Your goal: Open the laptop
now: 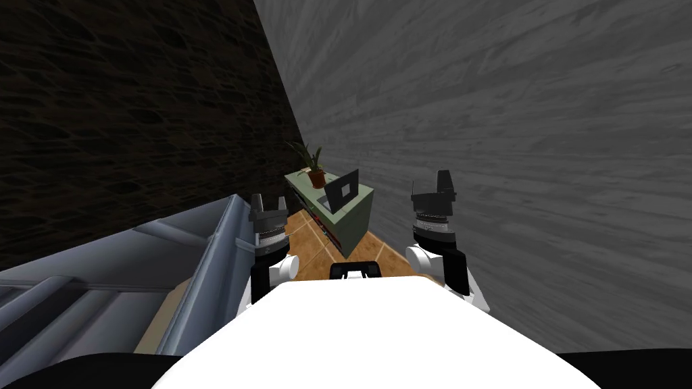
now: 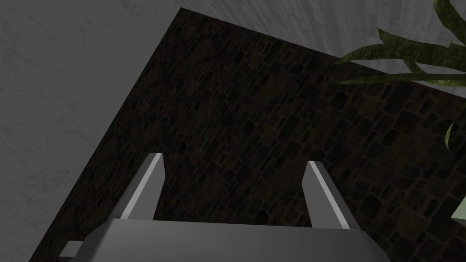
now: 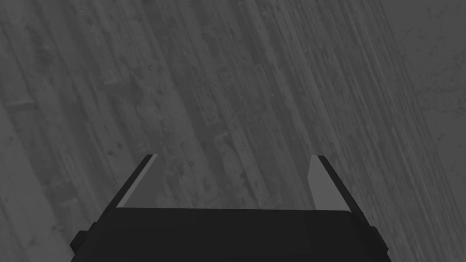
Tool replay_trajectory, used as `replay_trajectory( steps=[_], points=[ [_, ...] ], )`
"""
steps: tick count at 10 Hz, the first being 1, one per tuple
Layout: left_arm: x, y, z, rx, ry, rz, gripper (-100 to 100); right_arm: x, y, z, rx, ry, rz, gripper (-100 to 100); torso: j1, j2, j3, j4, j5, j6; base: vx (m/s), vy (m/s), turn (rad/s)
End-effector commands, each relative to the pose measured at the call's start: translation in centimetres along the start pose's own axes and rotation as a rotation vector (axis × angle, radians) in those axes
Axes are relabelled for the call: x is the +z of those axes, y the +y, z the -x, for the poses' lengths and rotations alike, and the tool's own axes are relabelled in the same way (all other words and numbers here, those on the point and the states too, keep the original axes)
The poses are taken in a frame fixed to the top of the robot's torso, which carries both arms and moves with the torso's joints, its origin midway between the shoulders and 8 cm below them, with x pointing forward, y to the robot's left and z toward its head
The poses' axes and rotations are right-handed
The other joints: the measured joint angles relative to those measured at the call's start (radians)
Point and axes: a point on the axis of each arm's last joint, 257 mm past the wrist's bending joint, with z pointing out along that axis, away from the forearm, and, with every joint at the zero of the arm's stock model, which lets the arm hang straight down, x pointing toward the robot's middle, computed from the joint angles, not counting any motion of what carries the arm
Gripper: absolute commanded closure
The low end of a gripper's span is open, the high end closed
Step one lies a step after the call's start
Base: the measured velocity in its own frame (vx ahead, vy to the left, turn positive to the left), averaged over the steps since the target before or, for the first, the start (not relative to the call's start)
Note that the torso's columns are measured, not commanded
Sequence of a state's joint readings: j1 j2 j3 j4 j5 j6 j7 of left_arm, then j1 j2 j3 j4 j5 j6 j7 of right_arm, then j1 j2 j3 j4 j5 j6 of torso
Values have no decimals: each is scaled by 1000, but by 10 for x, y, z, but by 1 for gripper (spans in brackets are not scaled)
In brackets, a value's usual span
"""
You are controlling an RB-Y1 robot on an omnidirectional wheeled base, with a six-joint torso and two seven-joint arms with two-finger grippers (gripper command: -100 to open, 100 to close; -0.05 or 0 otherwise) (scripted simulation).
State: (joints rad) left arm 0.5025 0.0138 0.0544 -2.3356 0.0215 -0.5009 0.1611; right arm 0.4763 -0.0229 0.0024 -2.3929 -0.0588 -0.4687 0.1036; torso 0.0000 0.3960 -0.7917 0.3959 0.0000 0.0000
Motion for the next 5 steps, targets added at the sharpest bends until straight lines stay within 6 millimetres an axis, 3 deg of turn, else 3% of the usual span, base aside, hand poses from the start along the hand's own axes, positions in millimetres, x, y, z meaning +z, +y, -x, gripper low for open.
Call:
replay_trajectory(
  steps=[1, 3, 4, 5],
  points=[
    [0, 0, 0, 0, 0, 0, 0, 0, 0, 0, 0, 0, 0, 0, 0, 74, -147, 74, 0, 0, 0, 0, 0],
    [0, 0, 0, 0, 0, 0, 0, 0, 0, 0, 0, 0, 0, 0, 0, 222, -443, 221, 0, 0, 0, 0, 0],
    [1, 2, -2, 9, 31, 13, -100, 0, 0, 0, 0, 0, 0, 0, 0, 295, -590, 295, 0, 0, 5, 0, -30],
    [2, 4, -3, 15, 53, 24, -100, 0, 0, 0, 0, 0, 0, 0, 0, 329, -659, 328, 0, 0, 0, 2, -52]
  ],
)
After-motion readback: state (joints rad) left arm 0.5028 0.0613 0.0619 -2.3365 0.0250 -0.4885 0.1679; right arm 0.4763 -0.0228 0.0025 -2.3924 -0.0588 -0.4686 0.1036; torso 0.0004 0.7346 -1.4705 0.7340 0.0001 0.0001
